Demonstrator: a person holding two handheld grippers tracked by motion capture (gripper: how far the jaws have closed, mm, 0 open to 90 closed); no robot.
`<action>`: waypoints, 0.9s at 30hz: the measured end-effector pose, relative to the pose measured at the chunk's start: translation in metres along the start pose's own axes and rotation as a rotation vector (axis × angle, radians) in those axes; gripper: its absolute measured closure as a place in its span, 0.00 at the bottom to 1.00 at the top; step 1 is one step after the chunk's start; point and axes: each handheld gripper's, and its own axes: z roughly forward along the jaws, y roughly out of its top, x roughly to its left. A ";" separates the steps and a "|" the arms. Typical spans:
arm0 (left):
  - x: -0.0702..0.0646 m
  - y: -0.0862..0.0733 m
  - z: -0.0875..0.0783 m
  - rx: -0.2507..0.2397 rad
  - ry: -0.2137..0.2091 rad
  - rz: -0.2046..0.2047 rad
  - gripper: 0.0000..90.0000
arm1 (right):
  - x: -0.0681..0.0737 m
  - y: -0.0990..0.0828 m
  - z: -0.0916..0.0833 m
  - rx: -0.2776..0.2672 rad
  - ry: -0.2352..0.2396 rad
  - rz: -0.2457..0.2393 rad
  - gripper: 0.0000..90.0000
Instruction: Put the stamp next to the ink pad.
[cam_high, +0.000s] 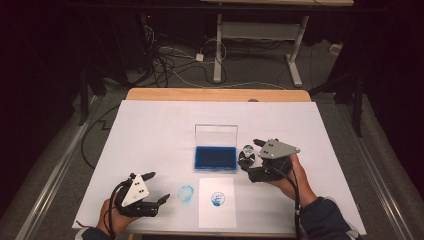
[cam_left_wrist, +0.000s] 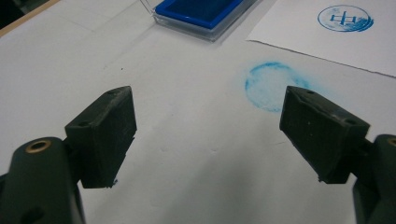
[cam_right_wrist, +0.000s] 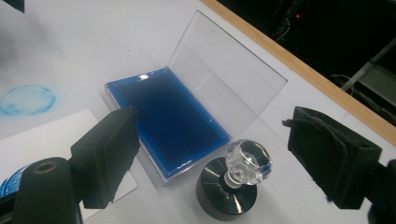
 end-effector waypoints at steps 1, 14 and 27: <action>0.000 0.000 0.000 0.000 -0.001 0.002 0.20 | 0.000 0.000 -0.002 -0.002 -0.001 0.001 0.18; -0.001 0.000 0.000 0.000 -0.001 0.003 0.20 | 0.004 -0.004 -0.025 -0.019 -0.020 -0.023 0.18; -0.003 0.002 0.002 0.002 -0.004 0.014 0.20 | 0.008 -0.017 -0.041 -0.029 -0.034 -0.060 0.18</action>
